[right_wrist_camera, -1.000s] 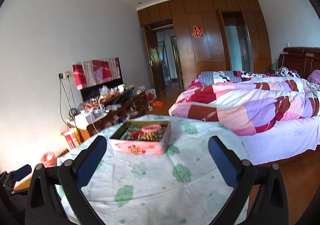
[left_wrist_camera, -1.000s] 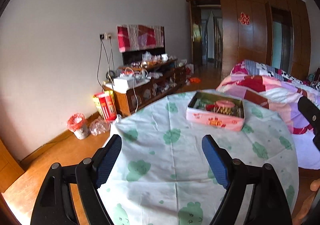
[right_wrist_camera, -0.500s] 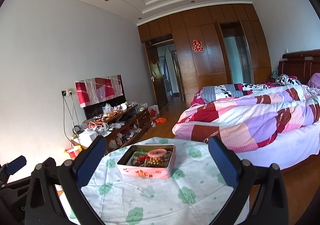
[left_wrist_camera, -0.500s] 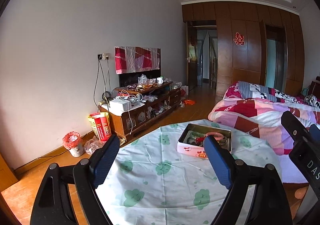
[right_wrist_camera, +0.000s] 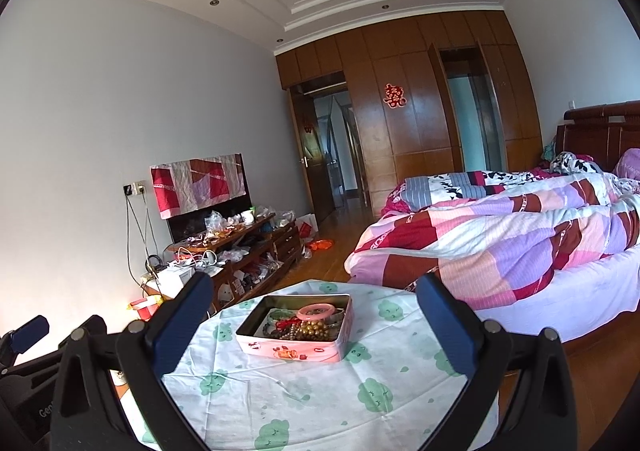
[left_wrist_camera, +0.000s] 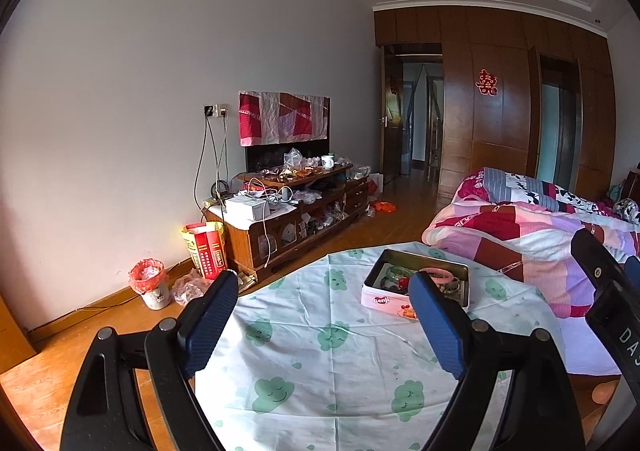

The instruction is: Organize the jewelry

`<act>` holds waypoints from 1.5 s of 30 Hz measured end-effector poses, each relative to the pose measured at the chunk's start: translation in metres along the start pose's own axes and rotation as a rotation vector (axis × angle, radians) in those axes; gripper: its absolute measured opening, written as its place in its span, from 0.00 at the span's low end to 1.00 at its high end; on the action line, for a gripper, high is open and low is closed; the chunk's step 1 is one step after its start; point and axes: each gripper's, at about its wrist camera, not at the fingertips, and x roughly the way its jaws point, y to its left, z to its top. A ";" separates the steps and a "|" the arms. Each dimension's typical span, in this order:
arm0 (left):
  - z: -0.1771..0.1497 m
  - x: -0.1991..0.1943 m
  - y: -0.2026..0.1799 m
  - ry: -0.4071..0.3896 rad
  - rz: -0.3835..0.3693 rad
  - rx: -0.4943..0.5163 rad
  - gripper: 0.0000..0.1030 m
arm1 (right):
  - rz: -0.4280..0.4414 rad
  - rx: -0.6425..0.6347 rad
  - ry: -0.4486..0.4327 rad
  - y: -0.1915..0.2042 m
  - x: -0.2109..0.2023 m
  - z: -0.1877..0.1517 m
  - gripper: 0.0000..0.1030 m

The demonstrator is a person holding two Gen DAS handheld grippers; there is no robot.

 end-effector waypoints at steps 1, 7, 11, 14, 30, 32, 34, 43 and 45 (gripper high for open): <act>0.000 -0.001 0.000 -0.003 0.002 0.000 0.85 | -0.001 -0.001 0.000 0.001 0.000 0.000 1.00; 0.000 -0.003 -0.001 -0.011 0.003 0.009 0.85 | 0.001 0.000 0.001 0.001 -0.001 0.000 1.00; 0.000 -0.003 -0.002 -0.008 0.004 0.010 0.85 | 0.003 0.001 0.003 0.002 0.000 0.000 1.00; 0.000 -0.003 -0.002 -0.006 0.004 0.007 0.85 | 0.004 0.000 0.001 0.003 0.000 0.000 1.00; -0.004 0.000 -0.007 0.005 0.009 0.020 0.85 | 0.001 0.002 0.005 0.003 0.001 0.000 1.00; -0.003 0.001 -0.006 0.005 0.008 0.018 0.85 | 0.001 0.006 0.007 0.001 0.001 -0.002 1.00; -0.004 0.001 -0.006 0.006 0.007 0.019 0.85 | 0.001 0.007 0.007 0.001 0.001 -0.003 1.00; -0.007 0.004 -0.005 0.011 0.007 0.025 0.85 | -0.001 0.005 0.007 0.000 0.001 -0.003 1.00; -0.007 0.004 -0.005 0.011 0.008 0.027 0.85 | -0.002 0.005 0.008 0.000 0.001 -0.004 1.00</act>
